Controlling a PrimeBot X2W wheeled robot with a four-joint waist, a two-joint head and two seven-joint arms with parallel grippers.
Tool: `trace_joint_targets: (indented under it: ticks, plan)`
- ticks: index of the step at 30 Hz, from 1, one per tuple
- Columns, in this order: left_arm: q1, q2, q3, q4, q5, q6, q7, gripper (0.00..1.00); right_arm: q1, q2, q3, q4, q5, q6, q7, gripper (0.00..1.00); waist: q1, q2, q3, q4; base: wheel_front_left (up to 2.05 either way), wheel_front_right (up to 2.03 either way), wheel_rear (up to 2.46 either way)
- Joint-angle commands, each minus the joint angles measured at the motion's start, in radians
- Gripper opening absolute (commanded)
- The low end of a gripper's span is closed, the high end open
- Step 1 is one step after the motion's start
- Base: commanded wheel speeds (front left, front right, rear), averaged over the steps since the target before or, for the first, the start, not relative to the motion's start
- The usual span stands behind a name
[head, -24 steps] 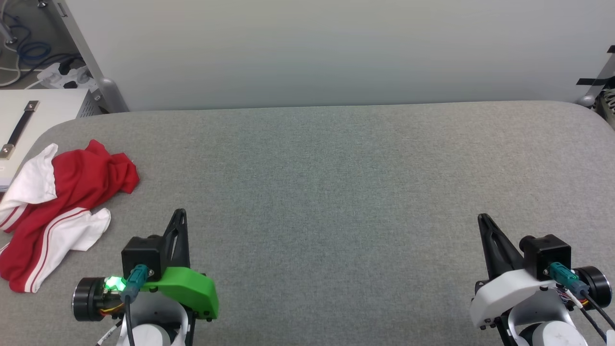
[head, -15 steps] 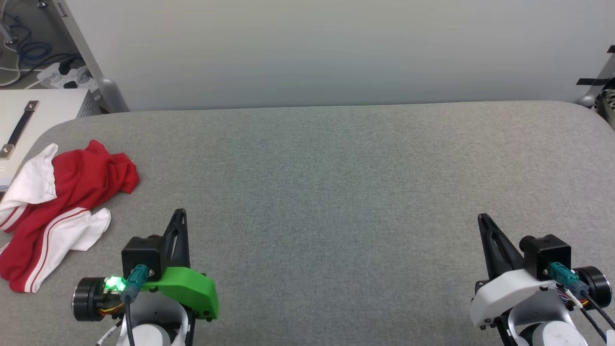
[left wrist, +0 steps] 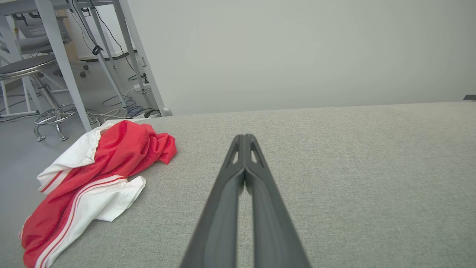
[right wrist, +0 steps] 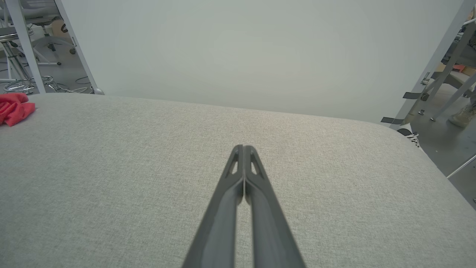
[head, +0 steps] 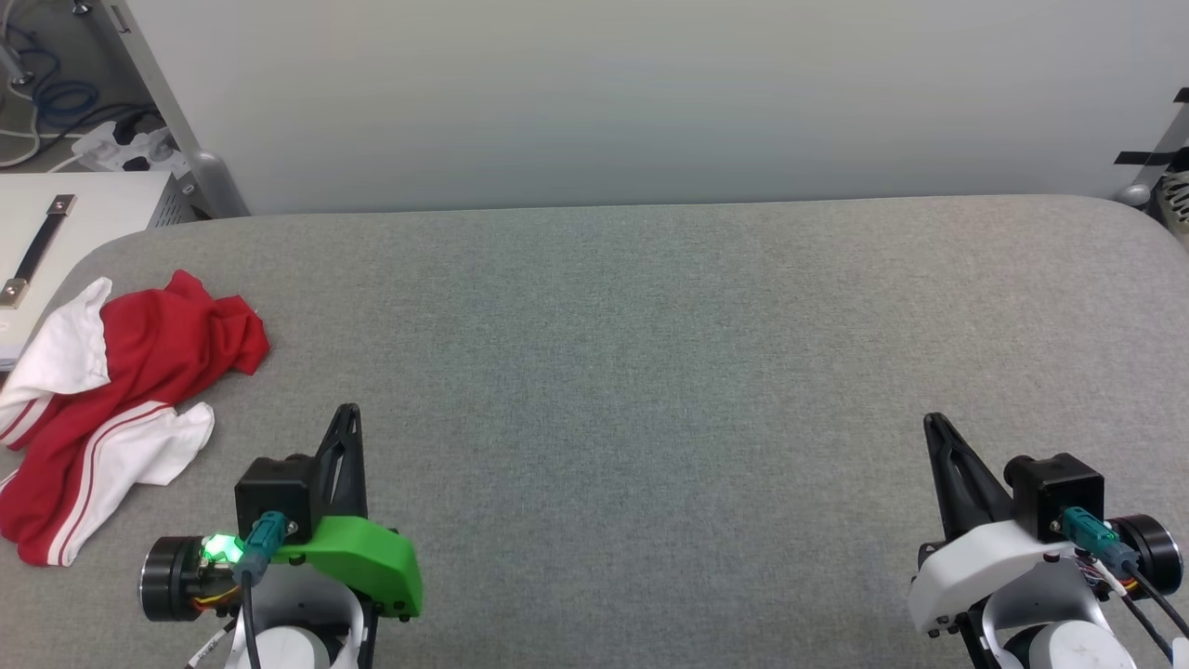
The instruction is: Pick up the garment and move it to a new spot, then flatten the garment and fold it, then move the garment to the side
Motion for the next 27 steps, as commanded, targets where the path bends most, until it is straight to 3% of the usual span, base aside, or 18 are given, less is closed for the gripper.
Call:
trace_joint_targets:
  ticks: [1,7,8,27]
  plan:
    - [0.016,-0.006,-0.001,-0.002,0.01,0.004,-0.001,0.0,0.007,0.002,0.001,-0.004,-0.005,-0.001,0.003,0.0,0.0,0.0,0.0,0.0,0.0,0.0,0.0]
    - [0.016,-0.006,-0.001,-0.002,0.01,0.004,-0.001,0.0,0.007,0.002,0.001,-0.004,-0.005,-0.001,0.003,0.0,0.0,0.0,0.0,0.0,0.0,0.0,0.0]
    - [0.0,0.0,0.0,0.0,0.0,0.0,0.0,1.0,0.0,0.0,0.0,0.0,0.0,0.0,0.0,1.0,0.0,0.0,0.0,0.0,0.0,0.0,0.0]
    - [0.0,0.0,-0.011,0.021,-0.03,0.004,-0.033,1.0,-0.003,0.0,-0.018,0.016,0.018,0.0,-0.032,1.0,0.0,0.0,0.002,-0.001,0.0,0.0,0.0]
